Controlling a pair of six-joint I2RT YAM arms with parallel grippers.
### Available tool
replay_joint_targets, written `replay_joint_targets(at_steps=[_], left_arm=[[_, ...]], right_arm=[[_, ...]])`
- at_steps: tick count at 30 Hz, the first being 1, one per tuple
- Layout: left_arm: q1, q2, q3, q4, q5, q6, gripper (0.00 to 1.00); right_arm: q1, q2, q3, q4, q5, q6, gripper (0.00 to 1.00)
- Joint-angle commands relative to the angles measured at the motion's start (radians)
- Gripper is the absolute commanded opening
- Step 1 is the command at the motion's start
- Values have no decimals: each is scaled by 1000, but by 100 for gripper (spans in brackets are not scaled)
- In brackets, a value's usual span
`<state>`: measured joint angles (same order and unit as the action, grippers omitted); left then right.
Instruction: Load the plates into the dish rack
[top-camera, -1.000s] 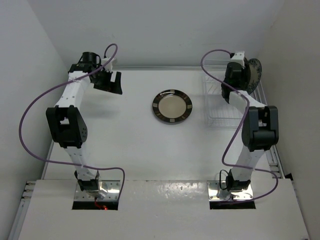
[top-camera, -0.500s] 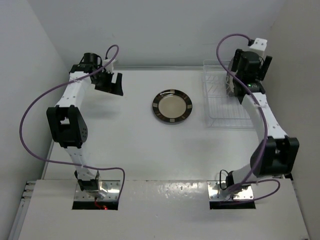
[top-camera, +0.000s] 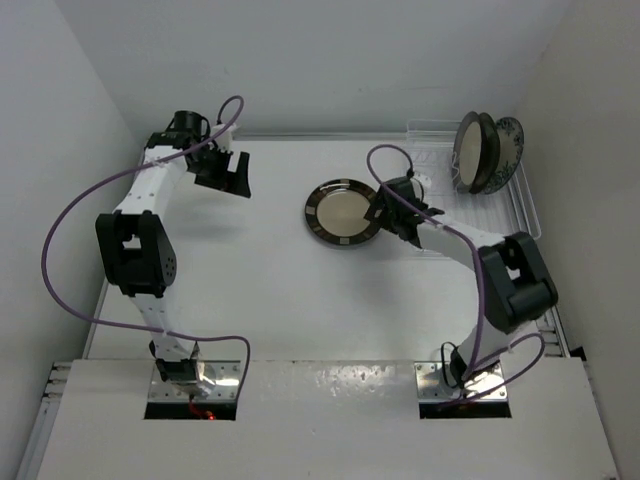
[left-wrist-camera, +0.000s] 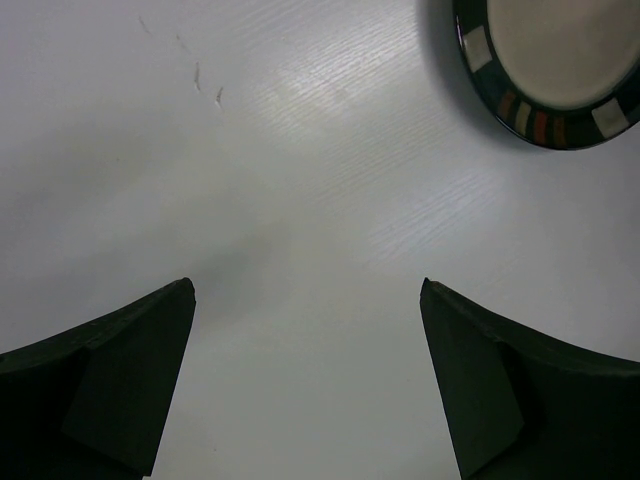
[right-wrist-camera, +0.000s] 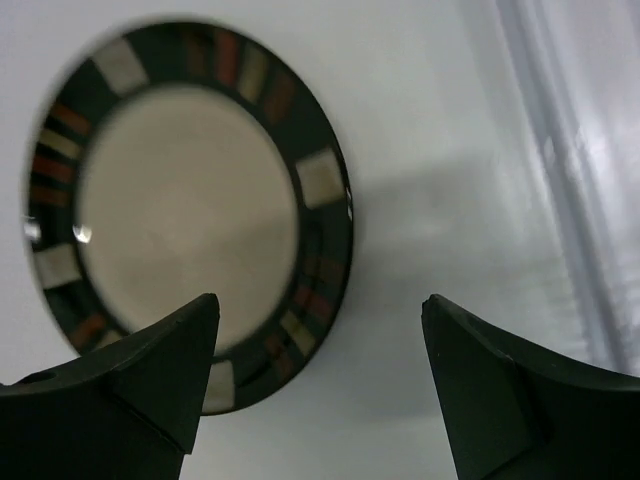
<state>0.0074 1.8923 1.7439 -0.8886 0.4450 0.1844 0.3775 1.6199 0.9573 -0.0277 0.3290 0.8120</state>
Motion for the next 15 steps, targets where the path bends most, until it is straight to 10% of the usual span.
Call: replay_joint_targets(at_steps=[1,15], left_arm=[[-11,-64,-26,0,17,12,100],[-1,-75,-63,10,20,30,100]], right_arm=[[58,63,-5,20,16,333,82],[109,325,86,-78,151,618,79]])
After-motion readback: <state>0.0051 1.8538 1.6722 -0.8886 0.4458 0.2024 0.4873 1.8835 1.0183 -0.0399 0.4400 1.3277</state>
